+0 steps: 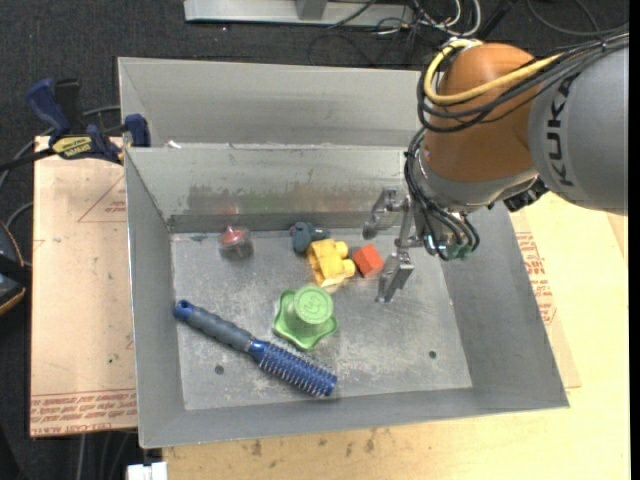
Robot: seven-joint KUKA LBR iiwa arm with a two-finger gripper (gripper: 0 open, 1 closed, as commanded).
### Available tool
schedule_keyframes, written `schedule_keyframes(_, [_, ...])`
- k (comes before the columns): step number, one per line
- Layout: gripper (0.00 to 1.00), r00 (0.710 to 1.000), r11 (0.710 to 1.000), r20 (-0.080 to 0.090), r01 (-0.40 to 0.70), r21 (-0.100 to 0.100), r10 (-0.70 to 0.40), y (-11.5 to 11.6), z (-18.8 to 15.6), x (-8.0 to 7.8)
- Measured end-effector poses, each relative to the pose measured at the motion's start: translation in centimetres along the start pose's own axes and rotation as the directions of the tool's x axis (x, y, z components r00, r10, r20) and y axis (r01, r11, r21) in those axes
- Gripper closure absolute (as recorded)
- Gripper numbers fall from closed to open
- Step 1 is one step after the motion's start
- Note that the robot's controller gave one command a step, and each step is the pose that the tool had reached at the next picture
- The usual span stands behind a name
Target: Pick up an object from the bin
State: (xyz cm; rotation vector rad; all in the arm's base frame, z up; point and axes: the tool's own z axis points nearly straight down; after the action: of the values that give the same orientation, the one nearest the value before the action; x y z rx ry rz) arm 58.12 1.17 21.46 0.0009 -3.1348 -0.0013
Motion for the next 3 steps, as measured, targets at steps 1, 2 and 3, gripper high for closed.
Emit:
schedule_keyframes(1, [0.0, 0.991, 0.991, 0.008, 0.133, 0.001, -0.133, 3.8, 13.2, -6.9])
schedule_keyframes(2, [1.0, 0.991, 0.991, 0.012, 0.131, 0.0, -0.131, 3.8, 12.8, -6.9])
schedule_keyframes(3, [1.0, 0.944, 0.944, 0.016, 0.33, 0.004, -0.33, 6.0, 1.6, -5.1])
